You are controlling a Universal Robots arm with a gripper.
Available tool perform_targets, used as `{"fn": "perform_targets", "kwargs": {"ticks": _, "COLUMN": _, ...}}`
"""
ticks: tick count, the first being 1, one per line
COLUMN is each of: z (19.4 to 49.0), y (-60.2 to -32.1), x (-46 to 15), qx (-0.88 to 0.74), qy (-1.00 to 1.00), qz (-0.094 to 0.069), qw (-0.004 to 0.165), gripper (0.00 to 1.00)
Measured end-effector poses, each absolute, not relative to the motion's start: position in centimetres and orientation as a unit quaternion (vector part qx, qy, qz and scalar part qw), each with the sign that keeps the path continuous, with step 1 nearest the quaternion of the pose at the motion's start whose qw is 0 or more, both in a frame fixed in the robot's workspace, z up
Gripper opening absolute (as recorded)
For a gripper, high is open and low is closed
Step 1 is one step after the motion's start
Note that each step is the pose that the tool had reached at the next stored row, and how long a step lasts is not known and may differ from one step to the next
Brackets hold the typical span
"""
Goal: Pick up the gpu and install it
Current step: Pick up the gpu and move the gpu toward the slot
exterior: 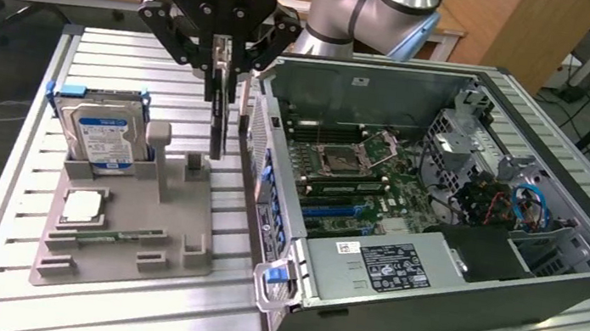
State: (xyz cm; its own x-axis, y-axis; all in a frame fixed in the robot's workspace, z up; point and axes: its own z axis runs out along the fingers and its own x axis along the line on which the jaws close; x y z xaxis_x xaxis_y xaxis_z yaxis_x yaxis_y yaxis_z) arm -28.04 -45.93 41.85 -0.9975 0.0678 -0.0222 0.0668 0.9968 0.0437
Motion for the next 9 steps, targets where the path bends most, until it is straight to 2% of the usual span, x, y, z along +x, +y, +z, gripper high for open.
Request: {"fn": "perform_targets", "kwargs": {"ticks": 9, "z": 41.84, "y": -45.93, "x": -27.33, "qx": 0.033, "qy": 0.999, "qz": 0.021, "qw": 0.012, "gripper": 0.26}}
